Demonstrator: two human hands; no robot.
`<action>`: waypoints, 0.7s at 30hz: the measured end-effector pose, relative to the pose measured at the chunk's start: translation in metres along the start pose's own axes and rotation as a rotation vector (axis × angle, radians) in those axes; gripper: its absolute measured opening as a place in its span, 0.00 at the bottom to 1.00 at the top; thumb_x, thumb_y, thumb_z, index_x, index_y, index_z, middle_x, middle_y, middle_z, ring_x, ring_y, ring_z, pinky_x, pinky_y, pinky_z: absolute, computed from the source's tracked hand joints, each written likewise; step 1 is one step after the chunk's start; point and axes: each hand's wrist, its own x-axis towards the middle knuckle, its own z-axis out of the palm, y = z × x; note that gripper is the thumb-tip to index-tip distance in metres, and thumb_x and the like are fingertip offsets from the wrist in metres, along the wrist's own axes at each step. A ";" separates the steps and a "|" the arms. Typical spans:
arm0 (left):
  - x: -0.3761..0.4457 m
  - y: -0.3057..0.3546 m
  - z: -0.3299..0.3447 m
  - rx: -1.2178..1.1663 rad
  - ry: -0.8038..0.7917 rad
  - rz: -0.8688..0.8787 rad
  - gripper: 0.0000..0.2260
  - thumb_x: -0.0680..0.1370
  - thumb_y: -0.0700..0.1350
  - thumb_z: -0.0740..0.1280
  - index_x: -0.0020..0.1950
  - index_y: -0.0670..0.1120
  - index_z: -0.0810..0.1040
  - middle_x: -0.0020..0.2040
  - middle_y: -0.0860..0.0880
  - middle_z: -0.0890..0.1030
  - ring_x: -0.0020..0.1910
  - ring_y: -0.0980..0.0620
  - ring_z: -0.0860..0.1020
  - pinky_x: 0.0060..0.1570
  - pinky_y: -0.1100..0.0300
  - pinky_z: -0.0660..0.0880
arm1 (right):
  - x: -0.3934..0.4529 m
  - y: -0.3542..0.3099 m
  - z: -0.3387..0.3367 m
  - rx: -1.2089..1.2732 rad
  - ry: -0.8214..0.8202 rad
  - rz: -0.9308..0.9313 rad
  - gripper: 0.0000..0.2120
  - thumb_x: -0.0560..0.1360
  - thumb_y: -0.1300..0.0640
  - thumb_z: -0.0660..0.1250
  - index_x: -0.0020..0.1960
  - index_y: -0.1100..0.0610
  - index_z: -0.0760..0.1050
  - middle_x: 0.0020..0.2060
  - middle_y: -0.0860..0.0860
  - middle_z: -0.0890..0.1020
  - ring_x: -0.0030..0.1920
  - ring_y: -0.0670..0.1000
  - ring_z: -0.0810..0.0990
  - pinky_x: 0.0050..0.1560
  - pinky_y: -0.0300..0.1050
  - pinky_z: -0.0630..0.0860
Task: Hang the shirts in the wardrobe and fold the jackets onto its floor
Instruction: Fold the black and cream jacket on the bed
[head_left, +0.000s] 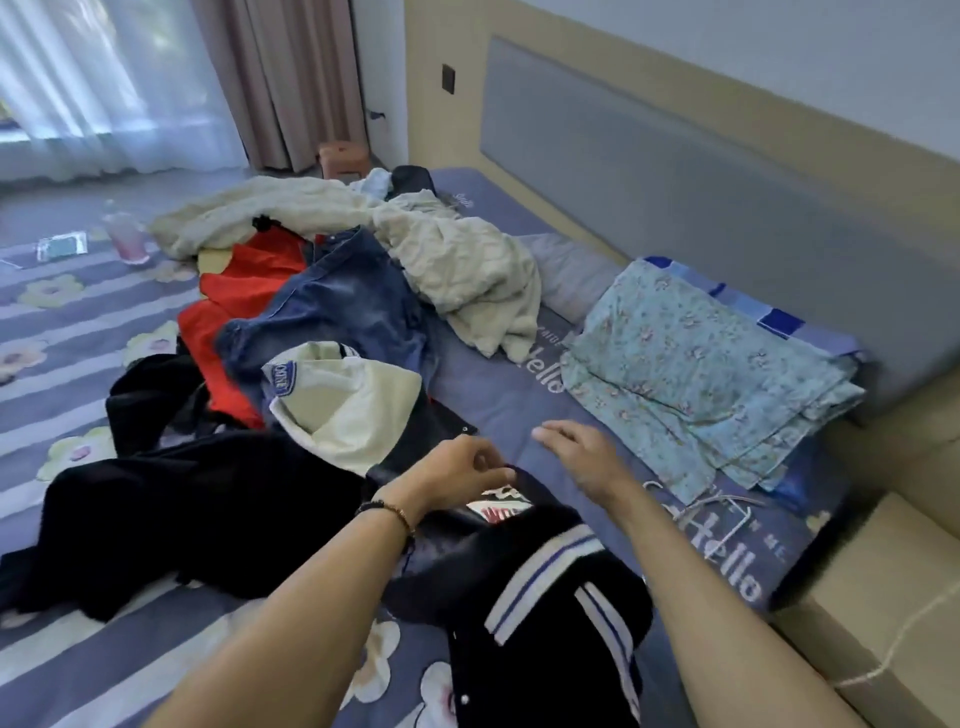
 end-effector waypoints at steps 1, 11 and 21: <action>0.007 -0.026 0.000 0.042 0.064 -0.067 0.12 0.75 0.55 0.71 0.51 0.48 0.82 0.47 0.49 0.84 0.48 0.50 0.81 0.50 0.55 0.77 | 0.013 0.008 0.018 -0.079 -0.024 0.015 0.15 0.79 0.54 0.67 0.61 0.61 0.78 0.53 0.52 0.81 0.58 0.52 0.79 0.55 0.38 0.70; 0.038 -0.221 -0.019 -0.043 0.185 -0.516 0.35 0.76 0.48 0.69 0.79 0.46 0.57 0.74 0.44 0.63 0.71 0.46 0.68 0.61 0.63 0.66 | 0.175 0.051 0.207 -0.392 -0.157 -0.021 0.40 0.75 0.39 0.65 0.80 0.47 0.48 0.73 0.59 0.65 0.72 0.60 0.66 0.69 0.53 0.64; 0.064 -0.246 -0.036 0.292 0.805 -0.361 0.11 0.79 0.52 0.63 0.48 0.45 0.78 0.46 0.45 0.77 0.47 0.42 0.78 0.43 0.49 0.77 | 0.237 0.053 0.266 -0.445 -0.135 -0.028 0.17 0.74 0.49 0.63 0.47 0.62 0.81 0.47 0.61 0.83 0.51 0.62 0.79 0.48 0.49 0.72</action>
